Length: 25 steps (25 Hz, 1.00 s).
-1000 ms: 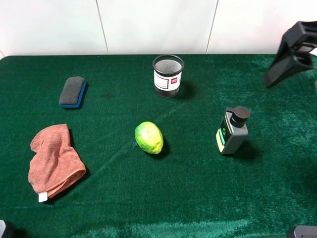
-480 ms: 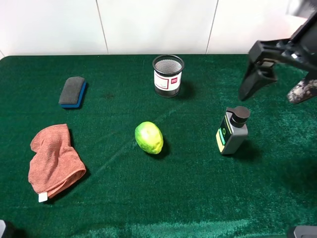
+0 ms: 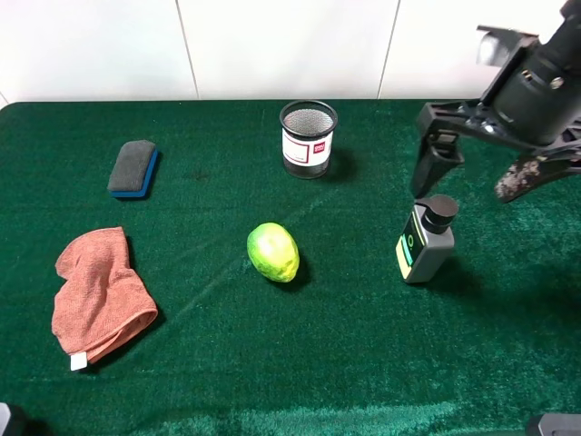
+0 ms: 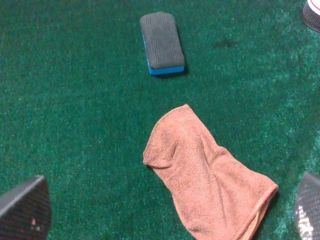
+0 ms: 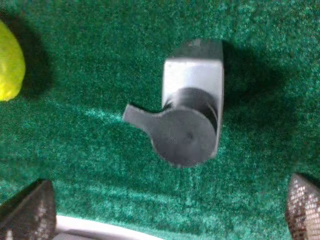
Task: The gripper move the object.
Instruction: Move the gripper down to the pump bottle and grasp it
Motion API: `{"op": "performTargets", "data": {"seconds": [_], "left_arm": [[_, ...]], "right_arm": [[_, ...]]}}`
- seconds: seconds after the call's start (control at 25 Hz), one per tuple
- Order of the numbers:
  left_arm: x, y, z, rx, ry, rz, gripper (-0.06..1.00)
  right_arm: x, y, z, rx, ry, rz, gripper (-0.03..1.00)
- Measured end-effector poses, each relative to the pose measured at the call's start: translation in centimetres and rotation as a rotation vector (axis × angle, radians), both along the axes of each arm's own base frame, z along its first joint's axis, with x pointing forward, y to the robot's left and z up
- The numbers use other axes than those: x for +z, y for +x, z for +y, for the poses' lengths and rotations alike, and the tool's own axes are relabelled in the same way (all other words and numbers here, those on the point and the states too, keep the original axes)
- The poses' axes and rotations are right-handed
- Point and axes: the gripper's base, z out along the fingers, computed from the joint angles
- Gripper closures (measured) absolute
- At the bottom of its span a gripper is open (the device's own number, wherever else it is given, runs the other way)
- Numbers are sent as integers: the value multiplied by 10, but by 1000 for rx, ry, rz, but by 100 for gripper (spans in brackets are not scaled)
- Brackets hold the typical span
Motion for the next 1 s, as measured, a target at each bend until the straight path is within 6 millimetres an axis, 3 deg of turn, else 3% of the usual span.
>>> {"op": "performTargets", "data": {"seconds": [0.52, 1.0], "left_arm": [[0, 0, 0, 0, 0, 0, -5], [0, 0, 0, 0, 0, 0, -5]], "right_arm": [[-42, 21, 5, 20, -72, 74, 27], [-63, 29, 8, 19, -86, 101, 27]]}}
